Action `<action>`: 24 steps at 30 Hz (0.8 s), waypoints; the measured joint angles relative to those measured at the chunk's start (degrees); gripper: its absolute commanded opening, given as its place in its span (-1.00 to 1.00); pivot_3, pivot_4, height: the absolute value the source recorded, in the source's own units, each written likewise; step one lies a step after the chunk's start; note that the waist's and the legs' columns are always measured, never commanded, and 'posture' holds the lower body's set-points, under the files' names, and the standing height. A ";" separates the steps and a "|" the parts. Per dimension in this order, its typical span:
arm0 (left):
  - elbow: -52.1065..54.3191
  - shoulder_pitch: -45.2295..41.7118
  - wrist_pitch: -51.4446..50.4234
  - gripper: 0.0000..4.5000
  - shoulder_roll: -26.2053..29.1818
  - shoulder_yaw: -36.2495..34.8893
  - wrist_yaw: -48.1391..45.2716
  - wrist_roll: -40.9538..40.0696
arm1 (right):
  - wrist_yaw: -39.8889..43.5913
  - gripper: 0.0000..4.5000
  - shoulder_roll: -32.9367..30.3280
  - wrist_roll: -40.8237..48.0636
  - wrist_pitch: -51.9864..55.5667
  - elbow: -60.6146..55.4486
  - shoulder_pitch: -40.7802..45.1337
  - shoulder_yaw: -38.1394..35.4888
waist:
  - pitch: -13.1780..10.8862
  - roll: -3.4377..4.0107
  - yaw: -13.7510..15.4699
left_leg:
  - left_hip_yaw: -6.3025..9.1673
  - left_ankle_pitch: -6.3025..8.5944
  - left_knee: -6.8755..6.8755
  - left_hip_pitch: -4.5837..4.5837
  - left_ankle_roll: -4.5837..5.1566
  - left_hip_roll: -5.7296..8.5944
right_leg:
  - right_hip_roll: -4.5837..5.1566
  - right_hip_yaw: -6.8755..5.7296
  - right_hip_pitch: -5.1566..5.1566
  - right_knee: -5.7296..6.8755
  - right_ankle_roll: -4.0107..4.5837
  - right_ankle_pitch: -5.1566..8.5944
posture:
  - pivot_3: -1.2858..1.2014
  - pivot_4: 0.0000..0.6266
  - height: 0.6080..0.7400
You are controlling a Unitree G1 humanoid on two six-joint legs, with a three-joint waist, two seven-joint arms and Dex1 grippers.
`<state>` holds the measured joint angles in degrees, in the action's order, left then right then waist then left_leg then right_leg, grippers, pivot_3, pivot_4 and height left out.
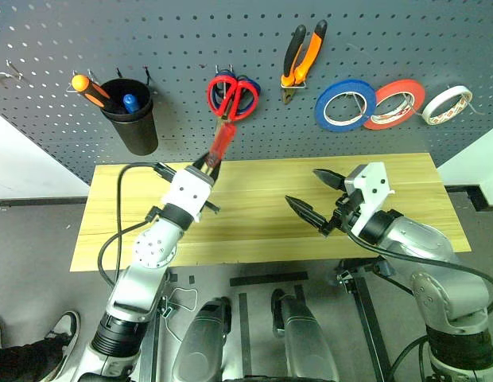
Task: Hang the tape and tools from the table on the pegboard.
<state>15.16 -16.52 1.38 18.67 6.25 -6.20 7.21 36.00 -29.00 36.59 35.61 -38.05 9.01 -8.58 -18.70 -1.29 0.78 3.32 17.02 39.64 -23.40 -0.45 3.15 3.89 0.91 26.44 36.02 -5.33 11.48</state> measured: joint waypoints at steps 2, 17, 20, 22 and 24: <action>-0.98 -2.21 2.02 -0.71 -0.05 -1.34 1.33 1.23 | 1.16 1.00 0.44 4.26 -0.93 -1.88 0.00 -1.53 | 0.05 -0.04 -0.07 | -0.01 0.00 0.00 0.01 0.00 0.00 | -0.02 0.00 0.00 0.00 0.00 0.00 | 0.06 -0.20 1.00; -2.77 -17.11 12.44 -0.71 1.47 -5.43 5.29 8.35 | 0.86 1.00 0.46 13.79 -4.09 -2.20 4.75 -1.95 | 0.55 -0.05 -0.02 | -0.03 -0.01 0.07 0.02 -0.01 0.00 | -0.14 -0.02 0.01 0.09 0.00 0.00 | 0.07 -0.29 1.00; -4.30 -18.55 13.30 -0.71 2.26 -6.56 5.84 8.83 | 1.01 1.00 0.37 13.97 -4.18 -1.67 5.46 -1.80 | 0.96 -0.09 -0.06 | -0.04 -0.01 0.10 0.02 -0.01 0.00 | -0.14 -0.01 0.00 0.10 -0.01 0.00 | 0.07 -0.29 1.00; -5.58 -19.71 13.81 -0.71 2.62 -7.64 6.72 9.29 | 1.16 1.00 0.09 14.25 -4.33 -1.40 5.69 -1.80 | 1.15 -0.12 -0.02 | -0.03 -0.01 0.10 0.03 -0.01 0.00 | -0.15 -0.02 0.00 0.11 -0.01 0.00 | 0.07 -0.28 1.00; -7.21 -20.21 13.82 -0.71 2.90 -8.89 7.85 9.79 | 1.37 1.00 -0.52 14.37 -4.35 -1.12 5.84 -1.80 | 1.23 -0.10 -0.03 | -0.03 -0.01 0.14 0.04 0.00 0.00 | -0.15 -0.02 -0.03 0.12 -0.01 -0.01 | 0.07 -0.27 1.00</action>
<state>7.94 -36.73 15.21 21.57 -2.63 1.65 17.00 37.37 -29.52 50.96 31.27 -39.17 14.85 -10.38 -17.46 -1.39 0.75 3.28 17.02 39.77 -23.36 -0.46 3.15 3.74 0.89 26.42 36.14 -5.33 11.48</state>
